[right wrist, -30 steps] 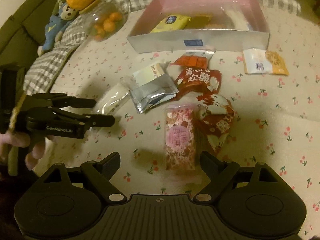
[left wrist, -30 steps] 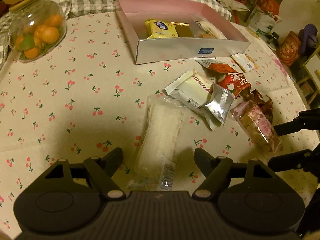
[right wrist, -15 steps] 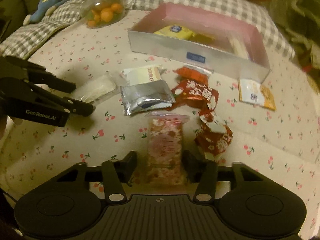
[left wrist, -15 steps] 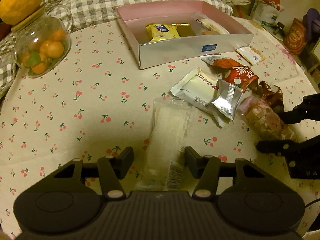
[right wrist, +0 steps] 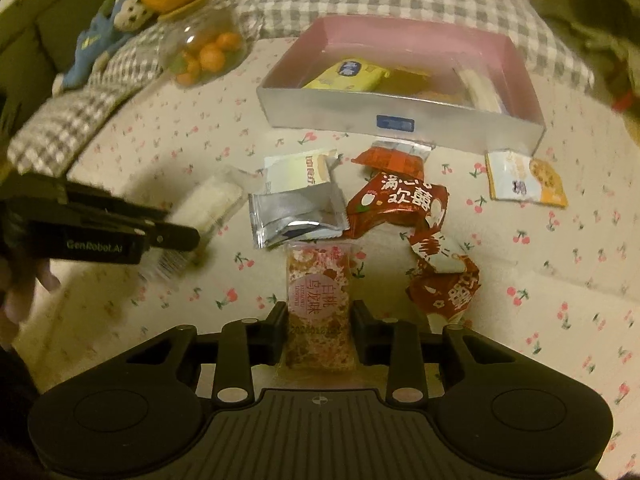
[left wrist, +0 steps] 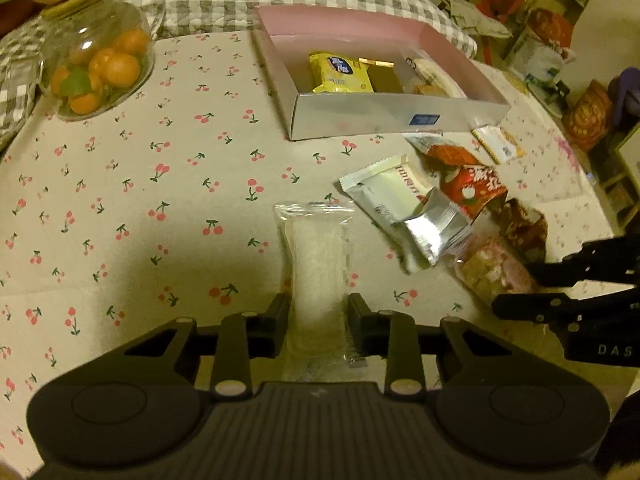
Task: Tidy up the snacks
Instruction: 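Grasp a translucent white bag with the left tool while the right tool grasps the pink packet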
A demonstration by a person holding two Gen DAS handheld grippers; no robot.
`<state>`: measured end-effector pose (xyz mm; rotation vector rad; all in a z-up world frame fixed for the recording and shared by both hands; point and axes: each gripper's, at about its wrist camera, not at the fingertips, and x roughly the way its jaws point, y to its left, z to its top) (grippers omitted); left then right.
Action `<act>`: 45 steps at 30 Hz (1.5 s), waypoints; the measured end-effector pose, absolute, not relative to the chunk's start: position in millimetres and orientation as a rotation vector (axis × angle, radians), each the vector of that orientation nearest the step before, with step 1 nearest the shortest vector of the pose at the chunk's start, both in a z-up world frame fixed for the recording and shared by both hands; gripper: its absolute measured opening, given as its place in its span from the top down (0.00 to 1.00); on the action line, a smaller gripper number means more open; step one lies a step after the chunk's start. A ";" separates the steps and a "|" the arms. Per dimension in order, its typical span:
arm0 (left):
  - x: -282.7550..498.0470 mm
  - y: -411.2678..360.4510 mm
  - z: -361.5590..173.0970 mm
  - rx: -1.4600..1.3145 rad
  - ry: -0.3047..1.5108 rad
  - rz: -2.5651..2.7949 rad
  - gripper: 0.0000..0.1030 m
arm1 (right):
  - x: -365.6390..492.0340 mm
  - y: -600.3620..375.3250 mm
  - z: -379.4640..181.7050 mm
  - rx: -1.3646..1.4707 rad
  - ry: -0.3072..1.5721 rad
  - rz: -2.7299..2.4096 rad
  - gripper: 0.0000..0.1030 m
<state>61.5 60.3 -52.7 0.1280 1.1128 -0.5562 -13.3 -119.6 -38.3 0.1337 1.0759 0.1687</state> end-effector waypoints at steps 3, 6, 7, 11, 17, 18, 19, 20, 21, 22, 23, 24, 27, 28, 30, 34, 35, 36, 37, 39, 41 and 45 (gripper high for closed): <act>63.8 62.1 -50.6 0.089 1.127 -0.560 0.75 | -11.7 -127.3 -35.5 0.225 1.090 0.186 0.69; 67.0 65.6 -49.2 0.035 1.151 -0.561 0.75 | -11.1 -132.9 -32.5 0.302 1.098 0.205 0.69; 68.1 67.0 -49.1 0.019 1.157 -0.563 0.75 | -11.1 -134.3 -31.2 0.326 1.099 0.214 0.69; 70.1 69.0 -47.9 -0.021 1.170 -0.568 0.77 | -10.0 -136.8 -25.8 0.384 1.100 0.238 0.69; 71.6 71.0 -41.5 -0.050 1.159 -0.571 0.93 | -10.3 -141.0 -15.7 0.440 1.087 0.264 0.69; 72.7 72.5 -40.6 -0.069 1.159 -0.574 0.93 | -10.0 -141.3 -13.3 0.444 1.081 0.267 0.69; 73.9 74.2 -40.0 -0.087 1.161 -0.577 0.93 | -10.0 -141.5 -11.0 0.447 1.076 0.270 0.69; 74.3 76.1 -39.3 -0.100 1.161 -0.577 0.93 | -9.9 -142.2 -9.3 0.448 1.070 0.272 0.69; 75.4 76.8 -39.2 -0.107 1.164 -0.574 0.93 | -9.6 -142.7 -7.2 0.449 1.065 0.273 0.69; 76.3 77.0 -39.3 -0.109 1.166 -0.572 0.93 | -9.2 -143.0 -5.4 0.450 1.060 0.272 0.69; 77.0 77.1 -39.7 -0.108 1.168 -0.569 0.93 | -8.8 -143.6 -4.2 0.452 1.057 0.270 0.69; 77.2 76.9 -40.3 -0.104 1.170 -0.566 0.93 | -8.1 -144.1 -3.2 0.453 1.054 0.269 0.69; 76.4 74.3 -43.8 -0.075 1.188 -0.559 0.72 | -6.8 -145.2 -1.7 0.453 1.050 0.265 0.69; 75.6 74.1 -45.1 -0.069 1.192 -0.555 0.67 | -6.3 -145.1 -1.8 0.451 1.051 0.265 0.69; 73.9 71.8 -48.1 -0.048 1.203 -0.553 0.62 | -5.8 -145.1 -2.3 0.449 1.052 0.261 0.69; 70.7 63.0 -53.5 0.001 1.212 -0.550 0.55 | -4.5 -145.3 -3.7 0.449 1.057 0.256 0.69; 70.0 60.6 -54.2 0.009 1.208 -0.549 0.52 | -4.4 -145.4 -3.8 0.448 1.057 0.255 0.69; 69.4 59.1 -54.4 0.017 1.205 -0.547 0.49 | -4.7 -145.6 -3.9 0.448 1.057 0.255 0.69; 69.3 57.5 -54.7 0.022 1.203 -0.541 0.49 | -4.5 -145.9 -4.1 0.448 1.058 0.254 0.69; 69.8 55.7 -54.3 0.010 1.205 -0.530 0.49 | -4.2 -146.6 -4.5 0.447 1.059 0.250 0.69; 70.8 54.7 -52.3 -0.008 1.203 -0.528 0.46 | -4.2 -147.5 -5.1 0.447 1.061 0.244 0.69; 72.7 48.7 -50.6 -0.024 1.189 -0.487 0.34 | -3.6 -150.7 -5.0 0.450 1.056 0.230 0.69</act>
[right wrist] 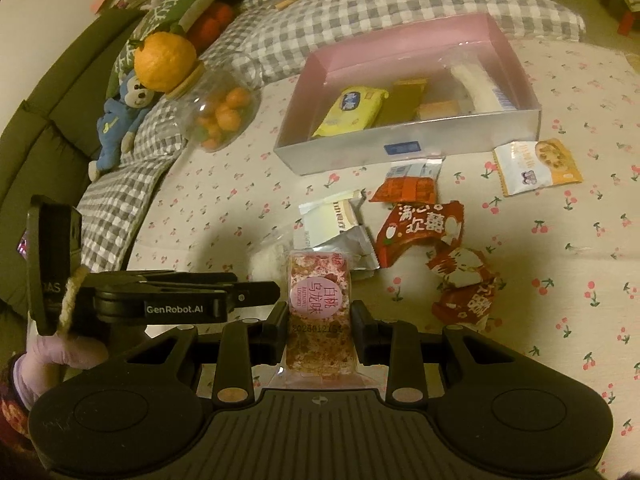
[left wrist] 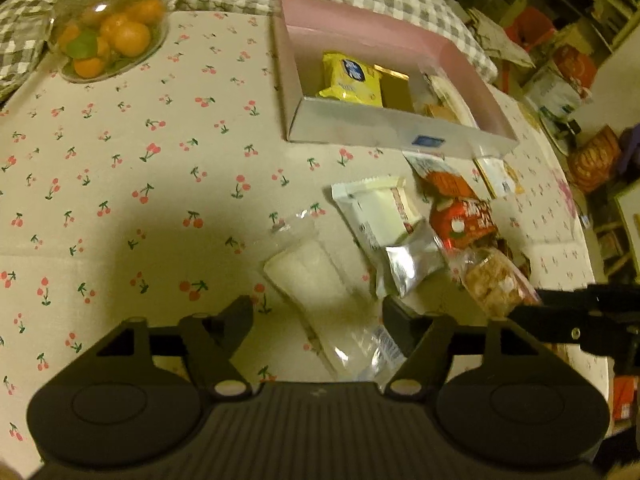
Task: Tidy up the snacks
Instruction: 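Grasp a translucent white bag with the left tool while the right tool grasps the pink packet, then carry the white bag and pink packet over the pink box with both tools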
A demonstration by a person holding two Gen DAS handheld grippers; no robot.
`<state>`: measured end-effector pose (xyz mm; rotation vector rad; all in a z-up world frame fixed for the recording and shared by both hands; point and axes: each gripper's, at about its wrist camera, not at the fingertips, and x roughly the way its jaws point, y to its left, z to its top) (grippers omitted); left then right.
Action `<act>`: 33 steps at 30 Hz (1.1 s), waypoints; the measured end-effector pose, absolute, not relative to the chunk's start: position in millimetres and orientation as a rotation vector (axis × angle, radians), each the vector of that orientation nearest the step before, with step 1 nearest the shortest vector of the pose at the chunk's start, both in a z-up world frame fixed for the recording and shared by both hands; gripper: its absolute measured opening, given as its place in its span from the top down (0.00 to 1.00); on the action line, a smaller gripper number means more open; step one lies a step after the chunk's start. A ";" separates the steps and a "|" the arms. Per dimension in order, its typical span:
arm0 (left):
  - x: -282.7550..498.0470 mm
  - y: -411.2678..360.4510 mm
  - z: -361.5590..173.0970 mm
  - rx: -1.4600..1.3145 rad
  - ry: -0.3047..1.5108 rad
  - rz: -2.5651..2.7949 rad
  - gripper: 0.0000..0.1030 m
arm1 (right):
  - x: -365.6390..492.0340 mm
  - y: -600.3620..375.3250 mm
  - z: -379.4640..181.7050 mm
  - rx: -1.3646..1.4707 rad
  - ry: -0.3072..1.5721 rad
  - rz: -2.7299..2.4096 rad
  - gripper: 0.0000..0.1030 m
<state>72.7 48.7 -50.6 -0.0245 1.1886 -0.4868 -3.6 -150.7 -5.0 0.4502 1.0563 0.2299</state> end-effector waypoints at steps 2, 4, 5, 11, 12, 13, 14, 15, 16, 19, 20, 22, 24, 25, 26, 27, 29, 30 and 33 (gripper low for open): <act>74.1 42.4 -52.7 -0.022 1.195 -0.469 0.35 | -2.8 -152.3 -5.3 0.453 1.055 0.225 0.69; 74.1 33.9 -57.7 0.009 1.211 -0.449 0.40 | -2.1 -153.2 -6.0 0.450 1.056 0.218 0.69; 73.3 29.6 -60.1 0.043 1.217 -0.439 0.41 | -1.9 -153.4 -6.7 0.447 1.058 0.215 0.69; 63.4 23.9 -58.6 0.212 1.198 -0.440 0.60 | -1.4 -155.4 -10.0 0.441 1.071 0.203 0.69; 63.8 27.1 -58.1 0.221 1.193 -0.433 0.69 | -1.0 -155.8 -9.8 0.442 1.071 0.203 0.69; 64.5 29.6 -57.7 0.220 1.191 -0.427 0.69 | -0.9 -156.0 -9.5 0.443 1.070 0.203 0.69; 66.4 34.5 -57.7 0.196 1.197 -0.429 0.70 | -0.6 -156.3 -9.0 0.444 1.069 0.203 0.69; 68.1 38.2 -57.8 0.173 1.202 -0.432 0.71 | -0.4 -156.5 -8.4 0.445 1.066 0.205 0.70; 69.2 41.5 -56.6 0.152 1.203 -0.435 0.72 | -0.3 -156.8 -7.5 0.448 1.063 0.208 0.70; 70.2 46.6 -51.1 0.093 1.197 -0.451 0.79 | 0.1 -156.6 -4.6 0.446 1.052 0.215 0.70; 70.3 47.5 -49.2 0.081 1.191 -0.453 0.80 | 0.0 -156.2 -4.4 0.441 1.051 0.216 0.70; 70.6 48.2 -46.6 0.074 1.178 -0.455 0.80 | 0.7 -154.2 -6.3 0.416 1.064 0.208 0.70; 70.7 46.6 -45.6 0.071 1.173 -0.459 0.81 | 0.3 -147.1 -8.8 0.344 1.084 0.213 0.65; 70.8 46.2 -45.5 0.070 1.172 -0.462 0.81 | -0.4 -143.0 -9.9 0.306 1.091 0.211 0.65; 70.3 45.5 -45.5 0.071 1.173 -0.466 0.81 | -1.1 -138.1 -11.5 0.261 1.100 0.205 0.61; 70.2 44.6 -45.7 0.072 1.175 -0.471 0.81 | -1.9 -133.8 -13.4 0.226 1.103 0.206 0.56; 69.8 43.2 -46.0 0.075 1.175 -0.477 0.81 | -4.0 -125.4 -17.8 0.164 1.105 0.209 0.39; 69.6 43.0 -46.2 0.077 1.176 -0.478 0.81 | -4.6 -121.2 -20.7 0.136 1.110 0.215 0.39; 69.2 43.9 -47.2 0.078 1.180 -0.481 0.81 | -4.7 -108.4 -31.8 0.056 1.141 0.225 0.39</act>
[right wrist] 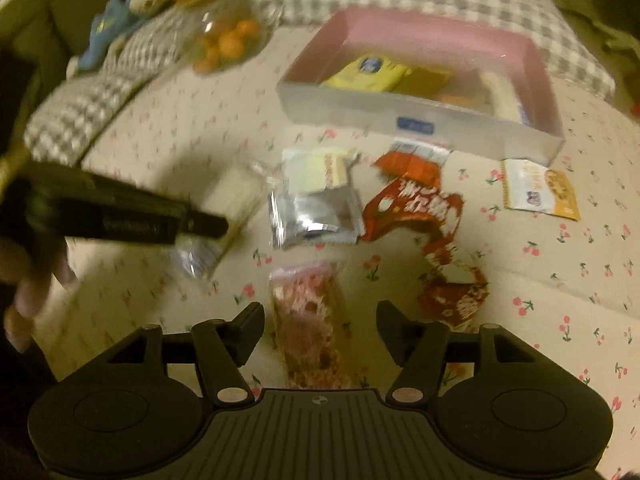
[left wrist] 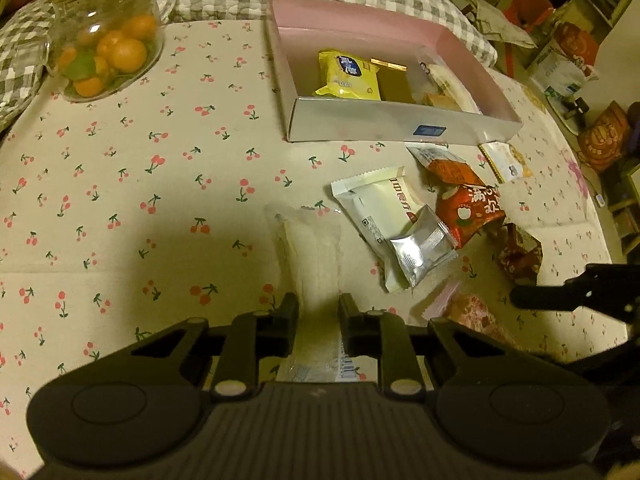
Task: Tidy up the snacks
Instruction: 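Carry the white bag and pink packet over the pink box with both tools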
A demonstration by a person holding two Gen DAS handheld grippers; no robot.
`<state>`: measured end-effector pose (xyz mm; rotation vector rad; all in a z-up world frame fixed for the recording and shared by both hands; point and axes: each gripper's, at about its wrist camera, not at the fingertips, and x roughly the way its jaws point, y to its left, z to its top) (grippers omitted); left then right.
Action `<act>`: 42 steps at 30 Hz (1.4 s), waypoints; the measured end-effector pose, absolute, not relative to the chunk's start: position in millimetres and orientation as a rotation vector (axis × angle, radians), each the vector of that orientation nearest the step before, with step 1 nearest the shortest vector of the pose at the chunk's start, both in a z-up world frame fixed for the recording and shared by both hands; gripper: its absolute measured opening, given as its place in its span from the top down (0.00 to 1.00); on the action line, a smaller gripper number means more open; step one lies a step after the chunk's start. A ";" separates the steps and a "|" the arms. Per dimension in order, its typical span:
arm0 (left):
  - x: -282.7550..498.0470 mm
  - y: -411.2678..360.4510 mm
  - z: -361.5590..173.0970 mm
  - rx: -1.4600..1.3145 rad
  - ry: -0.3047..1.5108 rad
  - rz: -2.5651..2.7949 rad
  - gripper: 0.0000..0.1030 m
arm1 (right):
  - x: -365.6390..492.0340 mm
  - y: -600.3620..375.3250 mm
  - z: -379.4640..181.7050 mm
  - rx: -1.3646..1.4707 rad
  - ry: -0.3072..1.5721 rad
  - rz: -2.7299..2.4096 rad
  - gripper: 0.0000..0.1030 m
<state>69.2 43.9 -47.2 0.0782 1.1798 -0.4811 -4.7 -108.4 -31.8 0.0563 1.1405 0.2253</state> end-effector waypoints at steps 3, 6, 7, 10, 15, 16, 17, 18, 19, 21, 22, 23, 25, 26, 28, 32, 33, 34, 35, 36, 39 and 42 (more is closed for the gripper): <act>68.7 45.1 -47.3 0.077 1.182 -0.482 0.81 | -5.8 -100.0 -42.9 -0.014 1.169 0.225 0.40; 68.6 45.2 -47.3 0.076 1.182 -0.482 0.81 | -8.2 -94.0 -48.8 -0.081 1.168 0.217 0.44; 68.6 45.1 -47.3 0.077 1.182 -0.482 0.81 | -9.5 -92.2 -48.1 -0.105 1.161 0.216 0.56; 68.5 45.6 -47.4 0.075 1.181 -0.483 0.82 | -9.3 -93.4 -44.8 -0.095 1.154 0.219 0.70; 68.6 47.8 -44.0 0.057 1.174 -0.488 0.82 | -4.0 -110.6 -36.0 0.048 1.147 0.222 0.70; 69.1 48.4 -42.9 0.049 1.173 -0.489 0.82 | -2.7 -116.1 -32.8 0.097 1.143 0.228 0.70; 69.8 49.2 -41.6 0.040 1.171 -0.490 0.82 | -1.6 -121.5 -29.2 0.141 1.137 0.233 0.70; 70.5 50.2 -40.4 0.028 1.169 -0.492 0.83 | -0.4 -125.2 -26.2 0.173 1.132 0.238 0.70; 71.6 51.0 -39.2 0.017 1.169 -0.493 0.83 | 0.6 -129.9 -22.5 0.210 1.126 0.248 0.70; 74.1 52.8 -36.2 -0.008 1.168 -0.498 0.83 | 1.8 -137.1 -15.7 0.268 1.111 0.267 0.70; 75.3 53.9 -34.2 -0.023 1.166 -0.500 0.83 | 2.2 -140.4 -11.8 0.289 1.101 0.270 0.70; 76.5 55.1 -31.8 -0.038 1.162 -0.503 0.83 | 2.6 -142.9 -7.9 0.302 1.090 0.269 0.70; 79.4 57.2 -26.7 -0.066 1.153 -0.508 0.83 | 3.8 -148.7 -0.9 0.319 1.069 0.263 0.70; 81.0 58.3 -24.2 -0.083 1.149 -0.512 0.83 | 4.9 -151.9 2.1 0.328 1.059 0.258 0.70; 84.0 60.3 -19.1 -0.119 1.140 -0.520 0.83 | 8.0 -158.1 7.7 0.345 1.040 0.244 0.70; 91.9 61.2 -11.0 -0.176 1.119 -0.524 0.83 | 19.0 -173.8 16.5 0.388 1.005 0.211 0.70; 94.7 61.0 -10.3 -0.187 1.117 -0.523 0.83 | 22.7 -178.2 18.3 0.397 0.999 0.201 0.70; 98.0 60.4 -9.1 -0.201 1.113 -0.525 0.83 | 27.1 -182.2 19.7 0.406 0.993 0.189 0.70; 102.0 59.2 -7.5 -0.218 1.109 -0.529 0.83 | 30.5 -187.1 20.5 0.416 0.990 0.178 0.70; 105.4 58.6 -5.9 -0.232 1.106 -0.531 0.83 | 35.3 -191.8 20.7 0.431 0.988 0.169 0.70; 117.2 52.5 0.5 -0.263 1.083 -0.541 0.83 | 48.6 -203.6 18.7 0.467 0.991 0.146 0.70; 127.2 42.6 4.7 -0.253 1.064 -0.542 0.83 | 62.7 -214.5 17.4 0.479 0.995 0.116 0.70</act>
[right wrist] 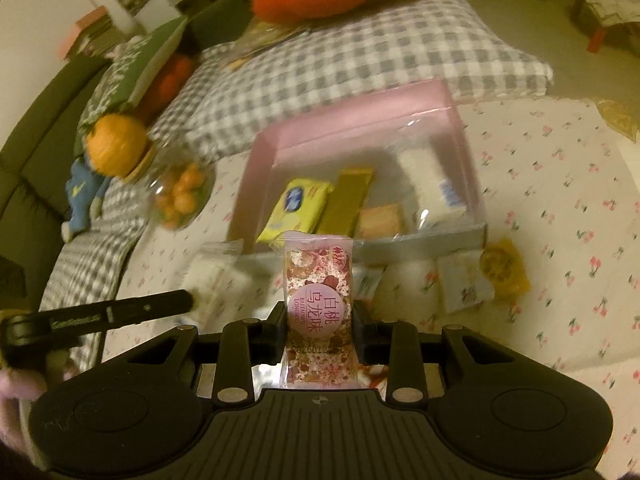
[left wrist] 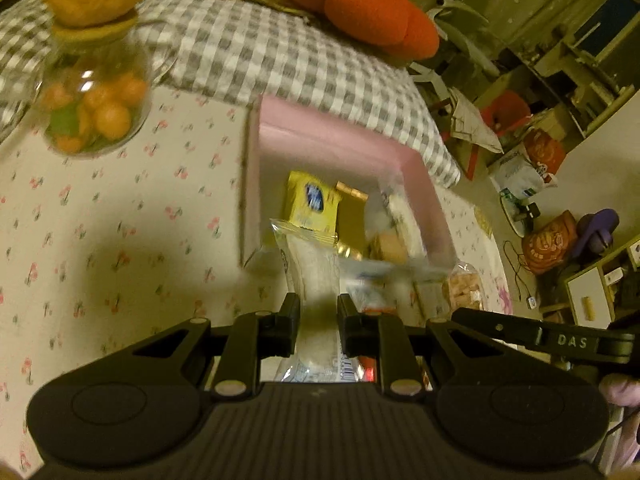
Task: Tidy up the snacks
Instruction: 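Carry the white bag and pink packet over the pink box with both tools, then open both tools to drop the white bag and pink packet into the box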
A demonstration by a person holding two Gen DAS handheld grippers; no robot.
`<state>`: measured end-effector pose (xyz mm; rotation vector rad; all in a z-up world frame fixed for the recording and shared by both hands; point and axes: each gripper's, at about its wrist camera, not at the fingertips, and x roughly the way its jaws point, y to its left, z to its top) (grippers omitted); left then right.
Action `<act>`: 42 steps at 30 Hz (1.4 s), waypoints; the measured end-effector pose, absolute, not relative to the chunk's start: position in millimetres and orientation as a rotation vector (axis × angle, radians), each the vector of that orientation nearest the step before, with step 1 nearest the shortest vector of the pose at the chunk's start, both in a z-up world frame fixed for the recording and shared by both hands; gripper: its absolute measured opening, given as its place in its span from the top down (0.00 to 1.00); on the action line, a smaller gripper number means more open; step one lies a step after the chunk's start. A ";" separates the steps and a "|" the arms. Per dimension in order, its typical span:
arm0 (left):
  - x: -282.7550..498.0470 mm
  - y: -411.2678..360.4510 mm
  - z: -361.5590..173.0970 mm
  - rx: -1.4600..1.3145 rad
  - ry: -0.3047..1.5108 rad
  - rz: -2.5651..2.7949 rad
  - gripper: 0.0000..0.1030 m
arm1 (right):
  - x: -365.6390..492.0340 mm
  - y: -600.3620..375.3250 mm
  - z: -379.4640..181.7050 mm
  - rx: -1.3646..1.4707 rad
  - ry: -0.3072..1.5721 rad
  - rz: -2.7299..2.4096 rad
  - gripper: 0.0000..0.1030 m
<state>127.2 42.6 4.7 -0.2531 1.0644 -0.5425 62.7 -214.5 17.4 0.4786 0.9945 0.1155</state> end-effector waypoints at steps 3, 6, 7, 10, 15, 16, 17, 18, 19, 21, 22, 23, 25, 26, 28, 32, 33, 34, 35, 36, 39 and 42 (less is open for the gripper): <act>139.6 28.3 5.5 -0.225 1.057 -0.537 0.83 | 76.3 -225.9 16.6 0.499 0.986 0.089 0.70; 151.8 16.2 6.9 -0.210 1.039 -0.540 0.83 | 89.3 -237.6 13.9 0.524 0.975 0.059 0.70; 155.4 12.8 7.6 -0.204 1.031 -0.541 0.83 | 94.7 -242.1 11.9 0.536 0.974 0.046 0.70; 166.5 -1.2 8.4 -0.177 1.008 -0.545 0.83 | 108.1 -252.5 5.6 0.566 0.969 0.015 0.70; 184.2 -18.7 4.5 -0.139 0.983 -0.535 0.82 | 127.3 -264.4 -7.6 0.575 0.961 -0.040 0.70; 187.4 -20.4 2.9 -0.138 0.980 -0.532 0.82 | 130.2 -265.3 -9.5 0.569 0.958 -0.047 0.70; 189.6 -21.0 1.3 -0.139 0.978 -0.528 0.82 | 133.0 -265.9 -11.3 0.564 0.957 -0.053 0.70; 192.1 -22.7 -0.7 -0.140 0.976 -0.524 0.82 | 135.3 -265.9 -13.1 0.560 0.955 -0.057 0.70; 194.9 -23.2 -1.5 -0.138 0.975 -0.521 0.82 | 137.3 -265.4 -14.3 0.555 0.953 -0.059 0.70; 199.4 -25.6 -4.0 -0.129 0.973 -0.512 0.82 | 141.8 -262.2 -16.2 0.537 0.951 -0.064 0.70; 201.0 -26.6 -5.1 -0.121 0.973 -0.507 0.82 | 144.3 -259.7 -17.0 0.521 0.951 -0.066 0.70; 202.3 -27.9 -6.5 -0.113 0.973 -0.502 0.82 | 146.3 -257.4 -17.5 0.507 0.950 -0.067 0.70; 205.8 -30.0 -9.5 -0.100 0.974 -0.493 0.82 | 150.3 -252.2 -18.3 0.479 0.949 -0.070 0.70; 207.1 -30.6 -10.8 -0.097 0.974 -0.488 0.86 | 152.6 -250.5 -18.7 0.469 0.949 -0.072 0.70; 210.2 -31.8 -12.8 -0.089 0.973 -0.484 0.87 | 156.2 -246.5 -19.1 0.445 0.947 -0.079 0.70; 214.2 -33.0 -14.3 -0.087 0.973 -0.479 0.87 | 160.5 -240.7 -19.5 0.411 0.949 -0.082 0.69; 214.6 -33.4 -14.3 -0.087 0.969 -0.474 0.82 | 160.8 -239.4 -19.0 0.402 0.948 -0.083 0.69; 214.7 -34.0 -14.1 -0.089 0.965 -0.470 0.79 | 160.7 -238.7 -18.2 0.397 0.945 -0.083 0.67; 215.1 -34.3 -13.9 -0.095 0.958 -0.466 0.74 | 160.3 -238.2 -17.1 0.395 0.939 -0.085 0.67; 214.9 -33.0 -13.3 -0.104 0.954 -0.462 0.67 | 159.7 -238.6 -16.0 0.395 0.932 -0.087 0.67; 214.0 -29.9 -12.1 -0.125 0.952 -0.460 0.53 | 158.2 -242.0 -12.7 0.412 0.925 -0.092 0.54; 210.5 -26.8 -8.6 -0.123 0.938 -0.459 0.41 | 153.7 -244.2 -6.8 0.411 0.899 -0.098 0.36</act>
